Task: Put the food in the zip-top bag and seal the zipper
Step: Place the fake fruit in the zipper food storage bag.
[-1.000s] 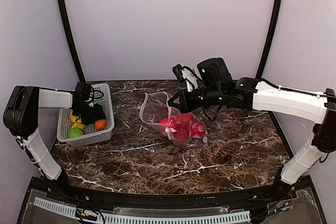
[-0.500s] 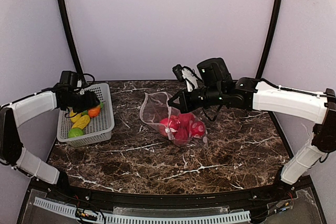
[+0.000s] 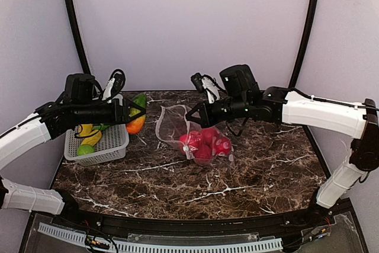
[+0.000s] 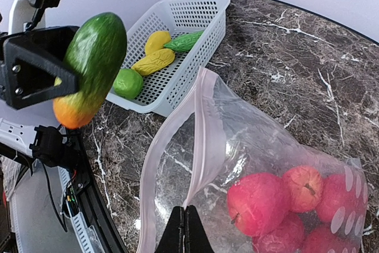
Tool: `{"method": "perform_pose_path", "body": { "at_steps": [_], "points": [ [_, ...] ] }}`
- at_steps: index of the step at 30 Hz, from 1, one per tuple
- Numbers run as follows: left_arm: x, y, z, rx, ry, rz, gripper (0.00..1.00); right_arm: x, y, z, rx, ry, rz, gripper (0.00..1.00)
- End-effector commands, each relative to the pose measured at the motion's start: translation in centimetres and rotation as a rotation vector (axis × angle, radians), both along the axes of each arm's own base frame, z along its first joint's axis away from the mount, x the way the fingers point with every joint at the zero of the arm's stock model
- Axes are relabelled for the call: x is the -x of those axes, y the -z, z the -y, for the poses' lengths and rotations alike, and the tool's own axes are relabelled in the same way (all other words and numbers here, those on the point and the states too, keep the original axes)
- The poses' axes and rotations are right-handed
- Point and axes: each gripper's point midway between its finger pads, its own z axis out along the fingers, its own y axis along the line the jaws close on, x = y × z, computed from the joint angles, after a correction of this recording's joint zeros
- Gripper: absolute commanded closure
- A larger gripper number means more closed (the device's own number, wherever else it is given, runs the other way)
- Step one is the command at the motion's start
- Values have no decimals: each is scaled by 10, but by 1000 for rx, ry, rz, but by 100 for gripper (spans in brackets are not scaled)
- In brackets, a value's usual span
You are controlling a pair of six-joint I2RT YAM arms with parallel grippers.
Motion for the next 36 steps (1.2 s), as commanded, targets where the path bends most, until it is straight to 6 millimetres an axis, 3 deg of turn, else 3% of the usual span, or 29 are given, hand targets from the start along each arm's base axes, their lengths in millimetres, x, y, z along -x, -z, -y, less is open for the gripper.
{"method": "perform_pose_path", "body": {
  "at_steps": [1,9,16,20,28,36],
  "points": [
    [23,-29,45,155,94,-25,46,1,-17,-10,-51,-21,26,100],
    [31,5,100,166,193,-195,46,1,-19,-11,-58,-19,26,100],
    [23,17,112,141,204,-223,45,2,-19,-10,-58,-19,29,100],
    [7,26,116,112,154,-227,45,4,-17,-11,-58,-28,24,100],
    [-21,26,136,186,130,-220,42,11,-16,-8,-60,-34,28,100],
    [-34,26,149,280,106,-242,41,12,-9,-6,-48,-24,21,100]
  ]
}}
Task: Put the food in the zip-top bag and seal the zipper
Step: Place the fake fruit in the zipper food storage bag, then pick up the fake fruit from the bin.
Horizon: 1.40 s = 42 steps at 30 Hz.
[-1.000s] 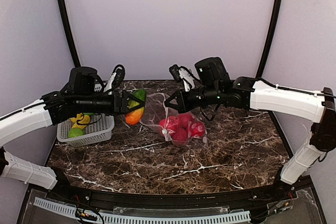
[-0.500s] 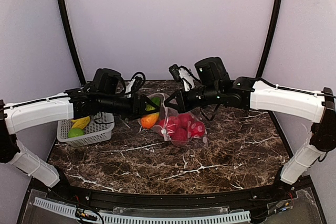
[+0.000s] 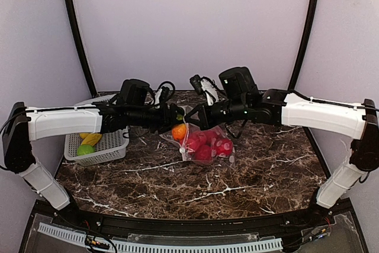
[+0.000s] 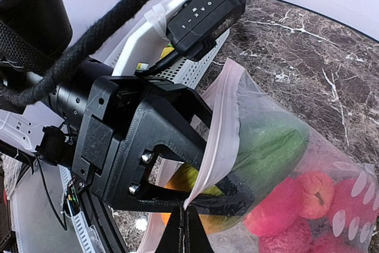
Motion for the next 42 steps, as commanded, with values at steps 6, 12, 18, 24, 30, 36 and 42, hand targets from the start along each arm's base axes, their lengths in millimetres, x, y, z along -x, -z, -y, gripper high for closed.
{"method": "perform_pose_path", "body": {
  "at_steps": [6,12,18,24,30,36,42],
  "points": [
    [-12,-20,5,79,-45,25,32,5,-11,-4,-37,-8,25,100],
    [-9,-15,-1,47,-48,24,23,3,-13,-5,-38,-3,32,100],
    [-8,-17,-2,44,-43,33,20,2,-12,-4,-35,0,31,100],
    [-5,-30,-6,40,-27,85,19,2,-14,-3,-34,9,37,100],
    [3,-47,-23,-15,-19,161,19,1,-15,-2,-34,15,41,100],
    [20,-67,-61,-179,4,274,19,-1,-15,1,-29,30,47,100],
    [20,-64,-134,-301,-81,221,17,-2,-16,-2,-30,30,49,100]
  ]
}}
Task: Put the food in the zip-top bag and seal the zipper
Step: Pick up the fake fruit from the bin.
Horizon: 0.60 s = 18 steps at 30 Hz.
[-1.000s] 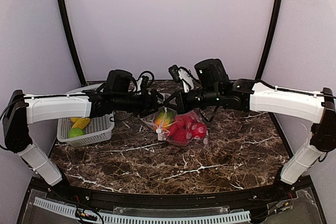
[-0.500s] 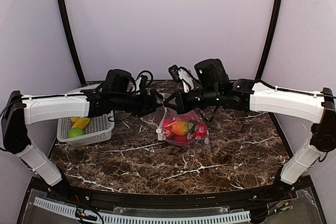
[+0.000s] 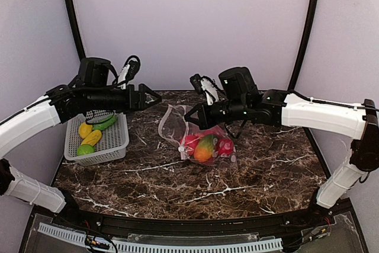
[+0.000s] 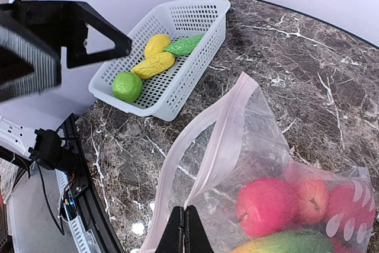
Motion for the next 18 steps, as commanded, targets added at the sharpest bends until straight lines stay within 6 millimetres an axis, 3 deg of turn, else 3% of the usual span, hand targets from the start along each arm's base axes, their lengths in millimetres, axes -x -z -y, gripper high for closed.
{"method": "perform_pose_path", "body": {
  "at_steps": [1,5,11,18],
  "points": [
    [5,33,-62,-163,-80,-95,17,1,-14,-2,-29,5,26,100],
    [-2,47,-116,-193,-218,-144,15,0,-13,-3,-30,5,23,100],
    [-9,90,-185,-228,-406,-271,13,1,-13,-1,-20,4,28,100],
    [4,140,-259,-338,-704,-372,7,0,-13,2,-18,14,35,100]
  ]
}}
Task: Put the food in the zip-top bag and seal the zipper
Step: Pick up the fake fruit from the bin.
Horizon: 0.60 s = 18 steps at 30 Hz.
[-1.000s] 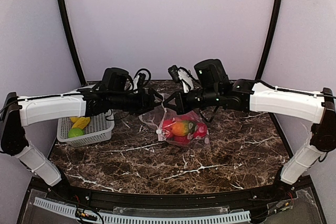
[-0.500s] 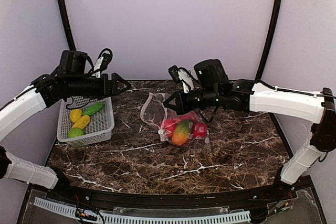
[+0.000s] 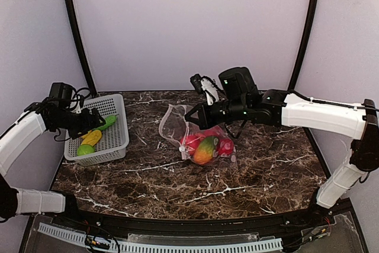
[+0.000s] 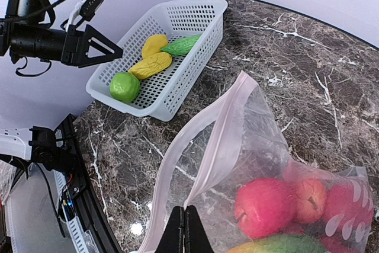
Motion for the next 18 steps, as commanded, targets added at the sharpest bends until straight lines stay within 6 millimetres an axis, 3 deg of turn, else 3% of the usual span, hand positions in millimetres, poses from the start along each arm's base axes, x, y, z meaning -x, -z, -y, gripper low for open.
{"method": "perform_pose_path", "body": {
  "at_steps": [1,8,18],
  "points": [
    [19,24,-36,-93,-143,-57,6,2,-14,0,-25,4,32,100],
    [33,58,-77,-198,-291,-145,4,2,-17,-1,-25,-4,41,100],
    [32,82,-83,-212,-304,-188,4,2,-16,-1,-24,-5,35,100]
  ]
}}
